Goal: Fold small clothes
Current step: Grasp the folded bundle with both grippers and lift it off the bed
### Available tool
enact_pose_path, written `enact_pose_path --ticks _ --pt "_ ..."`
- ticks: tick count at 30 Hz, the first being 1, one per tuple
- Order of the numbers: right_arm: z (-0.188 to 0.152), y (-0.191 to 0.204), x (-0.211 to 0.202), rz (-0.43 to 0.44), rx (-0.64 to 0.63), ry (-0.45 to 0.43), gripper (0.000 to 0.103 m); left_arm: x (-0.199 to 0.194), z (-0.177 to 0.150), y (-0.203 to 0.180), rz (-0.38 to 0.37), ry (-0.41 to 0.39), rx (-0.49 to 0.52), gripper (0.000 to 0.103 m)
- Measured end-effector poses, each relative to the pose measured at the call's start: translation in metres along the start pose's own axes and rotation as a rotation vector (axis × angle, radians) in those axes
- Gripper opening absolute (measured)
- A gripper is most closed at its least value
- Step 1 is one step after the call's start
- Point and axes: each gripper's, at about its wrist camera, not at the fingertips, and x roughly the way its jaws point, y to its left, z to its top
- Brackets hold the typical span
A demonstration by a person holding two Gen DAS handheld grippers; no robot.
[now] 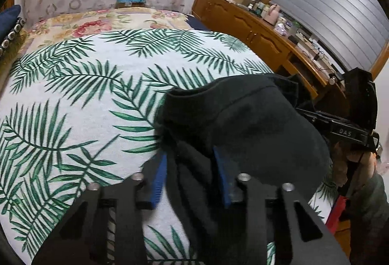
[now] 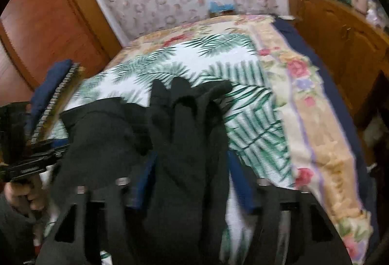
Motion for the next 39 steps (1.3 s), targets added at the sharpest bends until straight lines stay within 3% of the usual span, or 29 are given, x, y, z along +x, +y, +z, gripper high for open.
enact_pose_path --ticks 2,3,6,17,23,31,39 --pt "-0.003 0.003 0.000 0.009 -0.008 0.000 0.038 -0.001 0.000 -0.003 0.001 -0.001 0.014 0.017" --pt "-0.004 0.005 -0.002 0.006 -0.026 -0.007 0.028 -0.002 -0.001 -0.005 -0.004 -0.001 0.018 0.016" --pt "-0.008 0.015 -0.012 -0.022 -0.073 -0.056 0.019 -0.013 -0.002 -0.009 0.000 -0.024 0.008 0.013" --pt "-0.010 0.035 -0.051 0.003 -0.123 -0.217 0.012 -0.086 -0.004 -0.055 -0.010 -0.209 0.114 0.010" --pt "-0.002 0.056 -0.065 0.022 -0.179 -0.267 0.012 -0.118 0.002 -0.054 -0.016 -0.279 0.113 0.010" --pt "0.023 0.099 -0.057 0.093 -0.271 -0.319 0.011 -0.172 0.009 -0.014 0.001 -0.387 0.088 0.010" --pt "0.088 0.172 -0.002 0.222 -0.418 -0.333 0.011 -0.237 0.012 0.070 0.121 -0.509 0.022 0.010"
